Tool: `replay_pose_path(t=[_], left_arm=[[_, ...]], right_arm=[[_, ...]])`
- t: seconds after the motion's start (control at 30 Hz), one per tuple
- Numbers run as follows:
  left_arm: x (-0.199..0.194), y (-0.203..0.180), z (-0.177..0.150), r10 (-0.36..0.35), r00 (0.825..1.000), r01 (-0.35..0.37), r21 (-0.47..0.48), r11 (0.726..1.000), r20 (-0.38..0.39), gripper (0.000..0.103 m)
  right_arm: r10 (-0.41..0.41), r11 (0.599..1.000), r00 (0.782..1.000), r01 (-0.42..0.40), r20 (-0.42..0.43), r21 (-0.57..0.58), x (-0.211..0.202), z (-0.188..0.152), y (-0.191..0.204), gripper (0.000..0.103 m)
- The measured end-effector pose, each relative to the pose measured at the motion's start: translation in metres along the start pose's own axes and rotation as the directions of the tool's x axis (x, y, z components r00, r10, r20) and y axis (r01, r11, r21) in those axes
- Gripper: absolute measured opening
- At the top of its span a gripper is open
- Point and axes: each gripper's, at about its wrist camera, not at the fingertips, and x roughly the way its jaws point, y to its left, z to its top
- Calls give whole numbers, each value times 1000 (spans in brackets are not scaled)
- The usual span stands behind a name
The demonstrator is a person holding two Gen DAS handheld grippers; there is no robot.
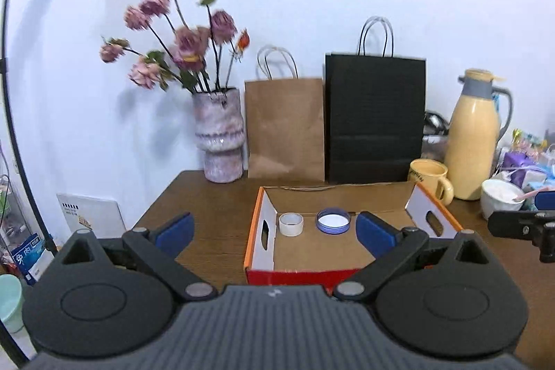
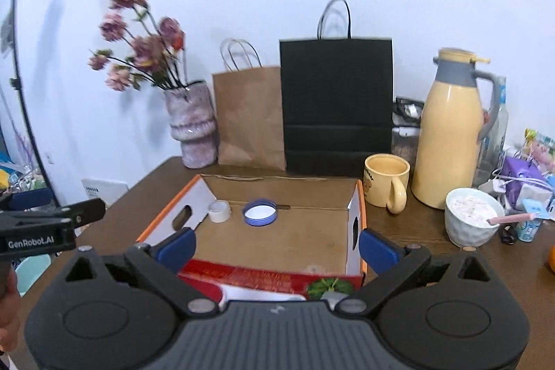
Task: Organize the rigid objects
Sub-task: 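Withdraw both tools from the box back toward the table items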
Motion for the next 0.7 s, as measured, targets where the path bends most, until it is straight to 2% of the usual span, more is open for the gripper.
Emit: replay_pose_path(t=[0.1,0.17,0.37,0.57,0.7], left_arm=[[-27,-1,-24,-16,999,16,-7,1000,28,102],[-44,-3,-37,-1,999,1,4,1000,55,102],[-97,1,-77,25,995,-22,-27,999,101,102],[-167,3,-119,9,988,-7,-18,1000,152,102],[-203,4,-157,-8,988,9,-2,1000,153,102]], right_arm=[[-14,999,999,16,46,-40,-27,-27,9,102],[-18,998,998,21,60,-51,-40,-44,12,102],[-17,999,995,20,100,-27,-76,-93,17,102],[-27,999,990,33,138,-41,-126,-141,30,103],[-14,999,988,19,153,-32,-163,-176,35,103]])
